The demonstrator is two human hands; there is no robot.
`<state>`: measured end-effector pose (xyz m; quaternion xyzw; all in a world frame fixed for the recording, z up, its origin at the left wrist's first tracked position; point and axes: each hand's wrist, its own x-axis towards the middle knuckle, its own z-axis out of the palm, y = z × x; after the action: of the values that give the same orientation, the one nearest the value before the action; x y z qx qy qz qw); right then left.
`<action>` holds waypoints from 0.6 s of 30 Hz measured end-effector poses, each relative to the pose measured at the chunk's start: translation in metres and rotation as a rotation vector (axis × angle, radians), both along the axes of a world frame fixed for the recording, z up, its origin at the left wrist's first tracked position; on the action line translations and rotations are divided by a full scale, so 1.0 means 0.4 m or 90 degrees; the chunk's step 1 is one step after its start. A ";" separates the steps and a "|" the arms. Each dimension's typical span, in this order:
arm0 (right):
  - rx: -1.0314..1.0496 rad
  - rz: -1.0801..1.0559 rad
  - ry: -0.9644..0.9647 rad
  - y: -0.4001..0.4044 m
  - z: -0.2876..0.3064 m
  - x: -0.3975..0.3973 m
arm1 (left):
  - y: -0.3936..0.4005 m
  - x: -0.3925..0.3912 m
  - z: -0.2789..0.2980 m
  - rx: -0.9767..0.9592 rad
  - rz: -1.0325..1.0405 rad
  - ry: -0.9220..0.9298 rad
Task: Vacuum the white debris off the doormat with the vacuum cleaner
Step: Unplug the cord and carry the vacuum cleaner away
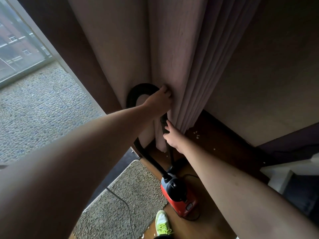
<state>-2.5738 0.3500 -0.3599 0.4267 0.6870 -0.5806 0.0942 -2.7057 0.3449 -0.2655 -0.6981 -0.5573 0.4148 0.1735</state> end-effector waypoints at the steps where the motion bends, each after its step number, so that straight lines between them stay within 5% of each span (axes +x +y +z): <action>1: 0.005 -0.004 0.005 0.007 0.004 0.009 | -0.004 0.007 0.002 0.011 -0.025 0.017; 18: 0.057 0.000 -0.006 0.014 0.081 0.229 | -0.157 0.035 -0.006 0.183 -0.077 -0.126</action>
<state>-2.4821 0.3556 -0.3276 0.4333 0.7119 -0.5473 0.0776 -2.6919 0.2822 -0.2679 -0.7359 -0.5818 0.2491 0.2404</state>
